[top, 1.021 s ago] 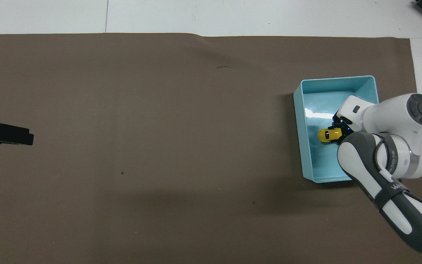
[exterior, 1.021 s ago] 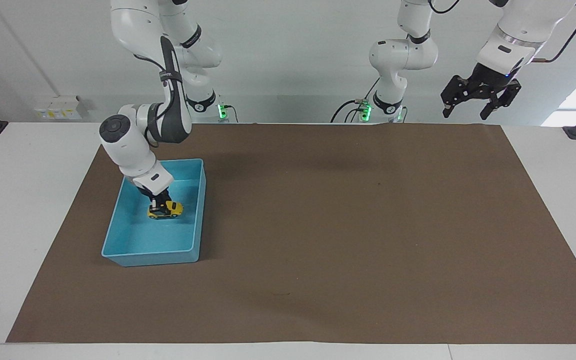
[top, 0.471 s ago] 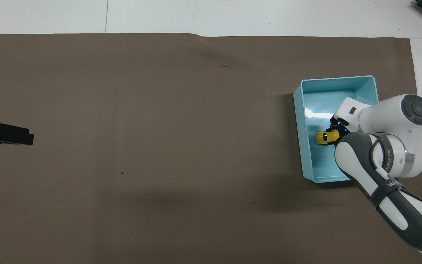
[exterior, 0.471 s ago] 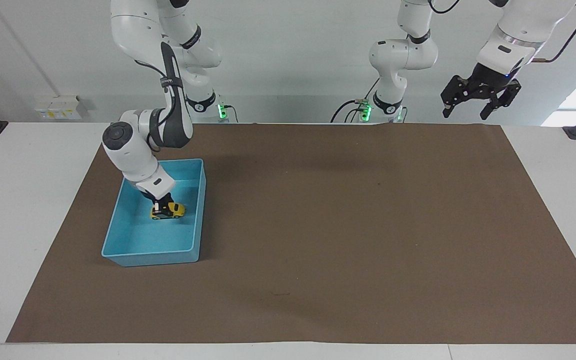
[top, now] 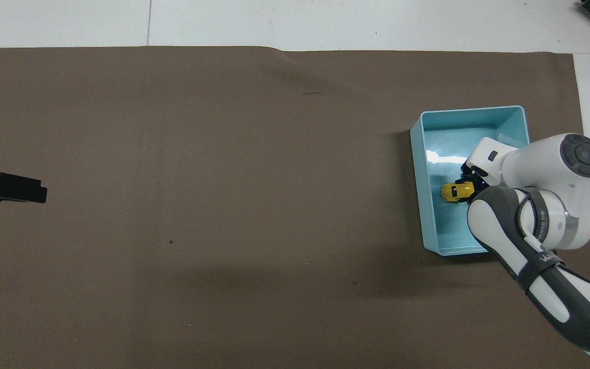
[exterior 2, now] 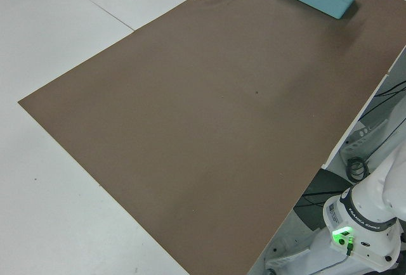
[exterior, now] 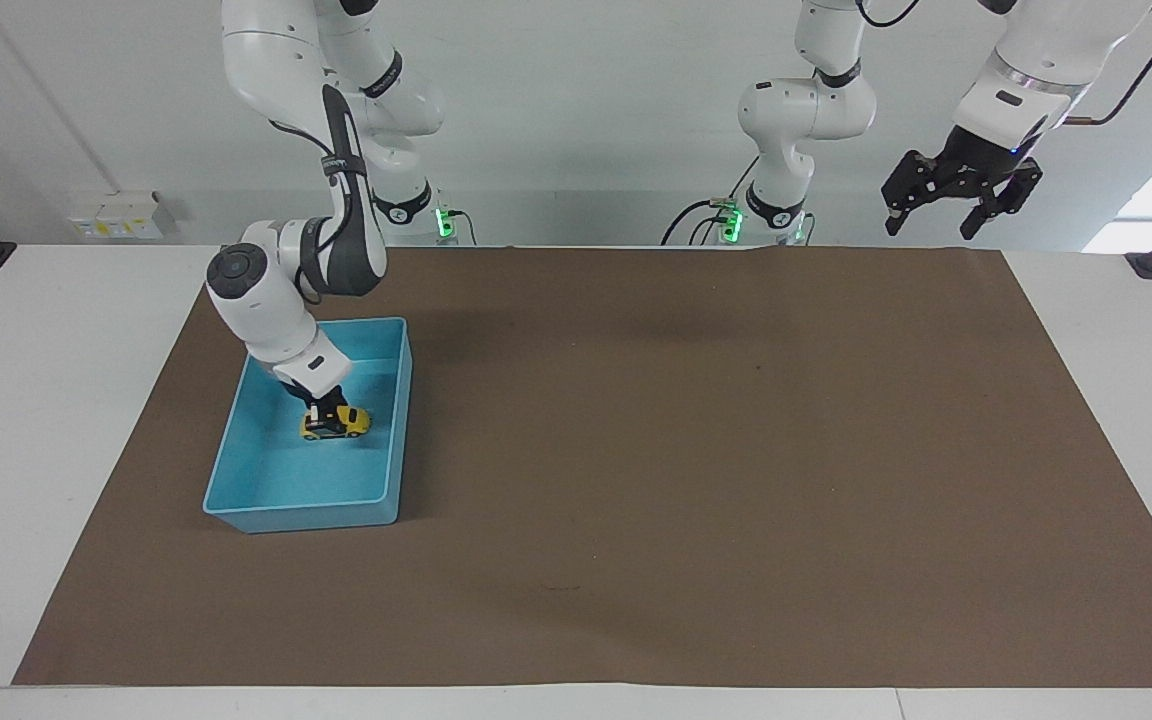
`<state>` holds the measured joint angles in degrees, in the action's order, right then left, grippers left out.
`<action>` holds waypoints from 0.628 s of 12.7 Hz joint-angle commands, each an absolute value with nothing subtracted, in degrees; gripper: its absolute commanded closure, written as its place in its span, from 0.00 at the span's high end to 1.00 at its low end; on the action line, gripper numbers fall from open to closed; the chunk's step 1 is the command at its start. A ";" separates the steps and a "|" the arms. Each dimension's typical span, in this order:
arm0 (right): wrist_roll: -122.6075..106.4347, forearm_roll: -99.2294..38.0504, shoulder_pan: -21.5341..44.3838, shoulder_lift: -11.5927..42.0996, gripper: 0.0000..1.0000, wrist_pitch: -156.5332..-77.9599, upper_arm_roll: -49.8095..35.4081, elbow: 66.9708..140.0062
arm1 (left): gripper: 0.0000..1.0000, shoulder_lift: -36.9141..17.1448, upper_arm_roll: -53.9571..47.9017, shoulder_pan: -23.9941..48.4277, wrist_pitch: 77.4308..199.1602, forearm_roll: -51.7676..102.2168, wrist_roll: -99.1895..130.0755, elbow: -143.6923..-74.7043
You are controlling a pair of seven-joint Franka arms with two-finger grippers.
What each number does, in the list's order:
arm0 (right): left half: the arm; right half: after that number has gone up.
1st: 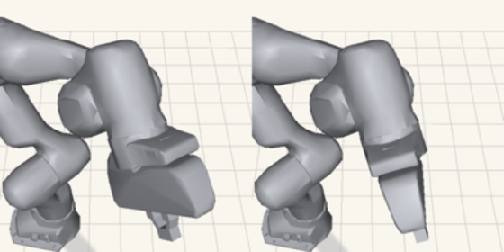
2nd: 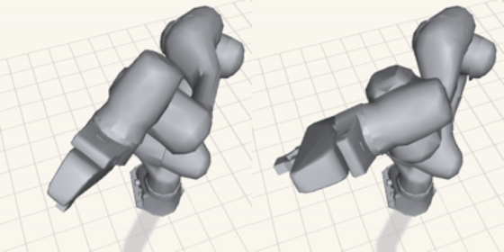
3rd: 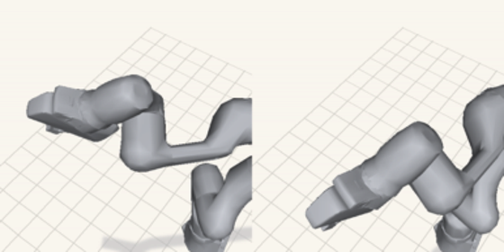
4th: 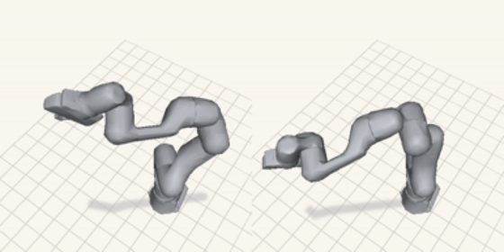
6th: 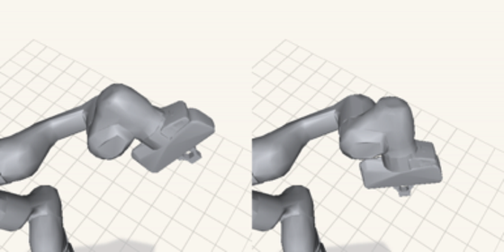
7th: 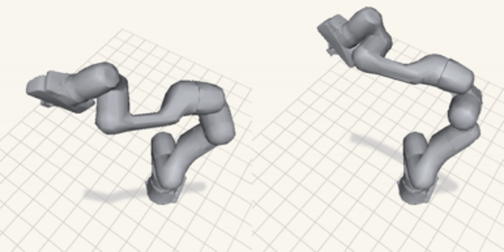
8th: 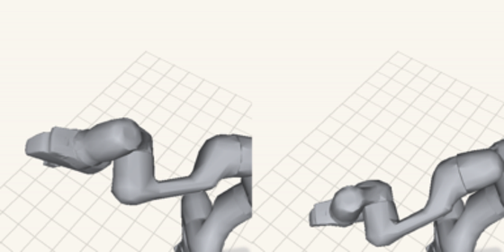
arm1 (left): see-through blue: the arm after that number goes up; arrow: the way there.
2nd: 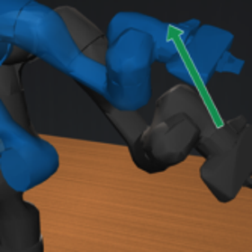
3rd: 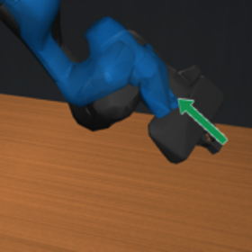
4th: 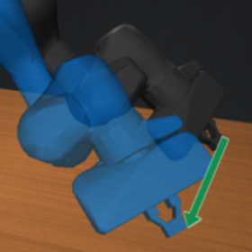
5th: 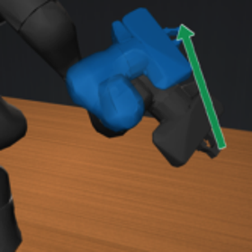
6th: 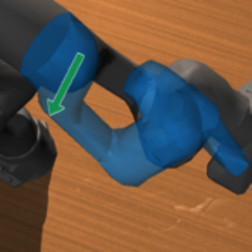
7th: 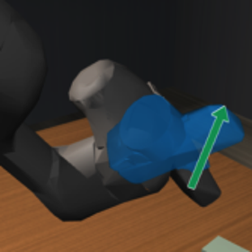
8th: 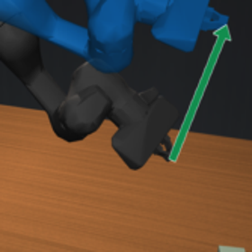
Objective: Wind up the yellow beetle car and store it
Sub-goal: 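Lower the car onto the box floor and open the right gripper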
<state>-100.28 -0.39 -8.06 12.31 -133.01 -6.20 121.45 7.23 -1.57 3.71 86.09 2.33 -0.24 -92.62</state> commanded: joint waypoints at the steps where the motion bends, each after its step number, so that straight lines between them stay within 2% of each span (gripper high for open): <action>1: -102.04 0.53 -9.14 12.30 0.81 -134.56 -6.77 122.70 | 1.00 7.03 -2.11 2.72 84.99 2.72 -0.79 -91.76; 3: -101.95 0.53 -9.05 12.30 0.97 -134.47 -6.77 122.52 | 1.00 7.03 -2.11 2.81 84.99 2.72 -0.79 -91.76; 4: -101.78 0.53 -9.14 12.30 1.00 -134.30 -6.77 122.52 | 1.00 7.03 -2.11 2.73 84.99 2.72 -0.79 -91.76; 8: -101.43 0.53 -9.05 12.31 1.00 -134.03 -6.77 121.56 | 1.00 7.03 -2.11 2.72 84.99 2.72 -0.79 -91.76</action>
<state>-100.37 -0.37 -8.11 12.56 -133.23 -6.20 121.65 7.23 -1.57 3.71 86.09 2.33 -0.24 -92.62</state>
